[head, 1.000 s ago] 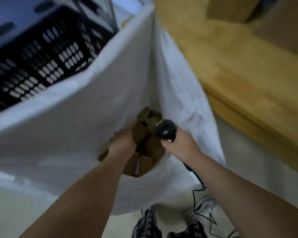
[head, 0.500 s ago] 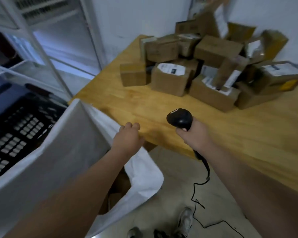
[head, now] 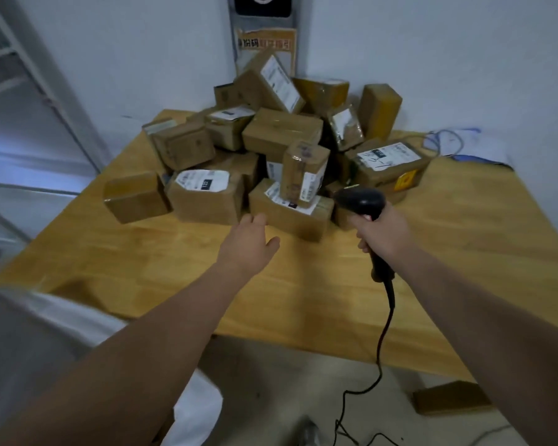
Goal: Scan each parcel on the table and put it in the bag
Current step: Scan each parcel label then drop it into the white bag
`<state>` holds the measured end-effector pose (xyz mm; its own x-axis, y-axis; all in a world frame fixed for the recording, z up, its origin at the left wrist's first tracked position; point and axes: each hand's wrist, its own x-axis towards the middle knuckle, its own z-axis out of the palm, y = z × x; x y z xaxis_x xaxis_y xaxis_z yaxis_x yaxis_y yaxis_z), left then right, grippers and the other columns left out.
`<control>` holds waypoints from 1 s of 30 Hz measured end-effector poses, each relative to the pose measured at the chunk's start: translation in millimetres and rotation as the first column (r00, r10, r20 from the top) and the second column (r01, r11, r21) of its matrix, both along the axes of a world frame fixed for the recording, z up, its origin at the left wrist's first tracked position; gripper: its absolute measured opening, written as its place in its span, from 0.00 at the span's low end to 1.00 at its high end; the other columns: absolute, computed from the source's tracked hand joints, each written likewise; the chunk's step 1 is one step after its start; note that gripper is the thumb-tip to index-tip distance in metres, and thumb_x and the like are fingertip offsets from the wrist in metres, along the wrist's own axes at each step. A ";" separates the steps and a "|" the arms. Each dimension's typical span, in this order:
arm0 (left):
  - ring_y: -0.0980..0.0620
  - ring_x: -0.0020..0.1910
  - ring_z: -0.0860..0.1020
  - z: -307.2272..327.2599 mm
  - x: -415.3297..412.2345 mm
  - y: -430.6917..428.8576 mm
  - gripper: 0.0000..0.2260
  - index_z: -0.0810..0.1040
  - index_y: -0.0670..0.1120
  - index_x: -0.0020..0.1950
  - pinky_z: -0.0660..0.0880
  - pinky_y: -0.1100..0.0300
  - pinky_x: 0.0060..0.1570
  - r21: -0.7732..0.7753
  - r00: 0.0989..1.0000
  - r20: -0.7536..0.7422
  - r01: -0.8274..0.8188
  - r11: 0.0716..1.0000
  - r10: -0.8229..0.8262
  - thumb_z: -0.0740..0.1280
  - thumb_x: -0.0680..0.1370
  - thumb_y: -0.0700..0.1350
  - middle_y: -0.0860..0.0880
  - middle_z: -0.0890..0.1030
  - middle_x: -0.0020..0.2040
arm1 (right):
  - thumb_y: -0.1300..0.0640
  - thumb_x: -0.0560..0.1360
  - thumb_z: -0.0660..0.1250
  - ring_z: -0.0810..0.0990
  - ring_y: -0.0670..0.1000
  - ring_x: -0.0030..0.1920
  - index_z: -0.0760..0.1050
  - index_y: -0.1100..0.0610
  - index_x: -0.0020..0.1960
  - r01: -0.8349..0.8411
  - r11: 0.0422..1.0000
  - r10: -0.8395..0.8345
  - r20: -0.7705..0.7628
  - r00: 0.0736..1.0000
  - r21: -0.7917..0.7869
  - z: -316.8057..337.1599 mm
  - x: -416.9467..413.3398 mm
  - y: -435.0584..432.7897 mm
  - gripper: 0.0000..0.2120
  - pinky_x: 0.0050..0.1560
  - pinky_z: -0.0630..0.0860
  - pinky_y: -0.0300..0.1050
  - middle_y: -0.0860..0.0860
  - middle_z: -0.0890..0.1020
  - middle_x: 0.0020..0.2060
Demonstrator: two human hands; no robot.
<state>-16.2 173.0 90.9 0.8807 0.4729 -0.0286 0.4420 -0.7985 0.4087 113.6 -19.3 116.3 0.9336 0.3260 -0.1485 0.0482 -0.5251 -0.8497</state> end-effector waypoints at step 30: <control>0.49 0.57 0.76 18.5 112.5 47.8 0.41 0.43 0.59 0.78 0.75 0.51 0.61 -0.964 0.881 0.147 0.024 0.267 0.450 0.67 0.77 0.40 0.48 0.73 0.63 | 0.55 0.71 0.75 0.85 0.49 0.47 0.77 0.57 0.60 0.419 0.678 -0.093 -0.495 0.864 0.604 -17.3 52.6 65.3 0.19 0.41 0.79 0.42 0.51 0.86 0.48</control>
